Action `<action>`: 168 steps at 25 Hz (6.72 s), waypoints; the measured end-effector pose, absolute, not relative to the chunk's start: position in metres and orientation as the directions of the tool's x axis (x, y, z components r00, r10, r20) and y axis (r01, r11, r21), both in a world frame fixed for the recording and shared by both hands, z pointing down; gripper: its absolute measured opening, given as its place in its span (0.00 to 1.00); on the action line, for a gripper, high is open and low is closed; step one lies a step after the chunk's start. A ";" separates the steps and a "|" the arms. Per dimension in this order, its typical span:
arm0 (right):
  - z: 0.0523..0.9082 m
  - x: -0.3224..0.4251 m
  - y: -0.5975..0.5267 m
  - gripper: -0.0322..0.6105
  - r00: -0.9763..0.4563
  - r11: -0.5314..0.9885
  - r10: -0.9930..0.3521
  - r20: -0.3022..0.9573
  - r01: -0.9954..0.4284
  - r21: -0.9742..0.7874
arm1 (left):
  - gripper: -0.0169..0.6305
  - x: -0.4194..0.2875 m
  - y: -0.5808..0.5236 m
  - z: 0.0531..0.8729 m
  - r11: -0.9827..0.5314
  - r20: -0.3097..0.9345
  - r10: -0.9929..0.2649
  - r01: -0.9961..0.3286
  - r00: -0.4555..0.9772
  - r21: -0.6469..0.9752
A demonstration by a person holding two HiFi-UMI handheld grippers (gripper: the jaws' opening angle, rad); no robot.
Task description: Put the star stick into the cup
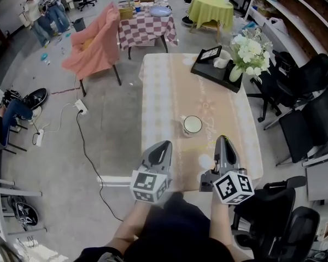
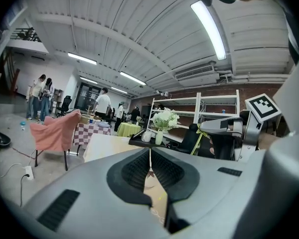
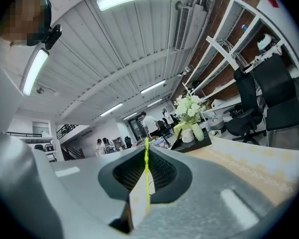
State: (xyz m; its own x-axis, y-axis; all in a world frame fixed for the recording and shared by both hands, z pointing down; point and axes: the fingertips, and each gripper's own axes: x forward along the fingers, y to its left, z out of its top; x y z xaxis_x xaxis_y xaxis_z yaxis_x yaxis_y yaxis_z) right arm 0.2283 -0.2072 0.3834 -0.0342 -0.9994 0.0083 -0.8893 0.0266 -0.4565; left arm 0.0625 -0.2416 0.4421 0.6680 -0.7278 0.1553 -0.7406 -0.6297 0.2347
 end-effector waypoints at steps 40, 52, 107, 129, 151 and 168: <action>0.328 0.254 -0.292 0.08 -0.244 0.314 -0.949 -0.200 -0.783 -0.537 | 0.05 0.077 -0.292 0.407 -0.475 0.094 -0.867 -0.869 0.489 0.139; 0.350 0.281 -0.297 0.08 -0.179 0.233 -0.972 -0.151 -0.805 -0.546 | 0.05 0.096 -0.306 0.419 -0.505 0.118 -0.845 -0.851 0.522 0.146; 0.417 0.278 -0.314 0.08 -0.167 0.142 -0.986 0.002 -0.846 -0.514 | 0.05 0.105 -0.320 0.479 -0.498 0.259 -0.801 -0.841 0.540 0.212; 0.420 0.283 -0.306 0.14 -0.160 0.129 -0.987 0.014 -0.839 -0.529 | 0.05 0.105 -0.306 0.476 -0.502 0.246 -0.804 -0.840 0.542 0.208; 0.429 0.283 -0.284 0.15 -0.163 0.122 -0.986 0.033 -0.844 -0.522 | 0.05 0.113 -0.296 0.472 -0.525 0.233 -0.794 -0.826 0.562 0.204; 0.441 0.253 -0.250 0.15 -0.205 0.167 -0.977 0.065 -0.913 -0.372 | 0.05 0.116 -0.271 0.461 -0.563 0.184 -0.786 -0.806 0.590 0.182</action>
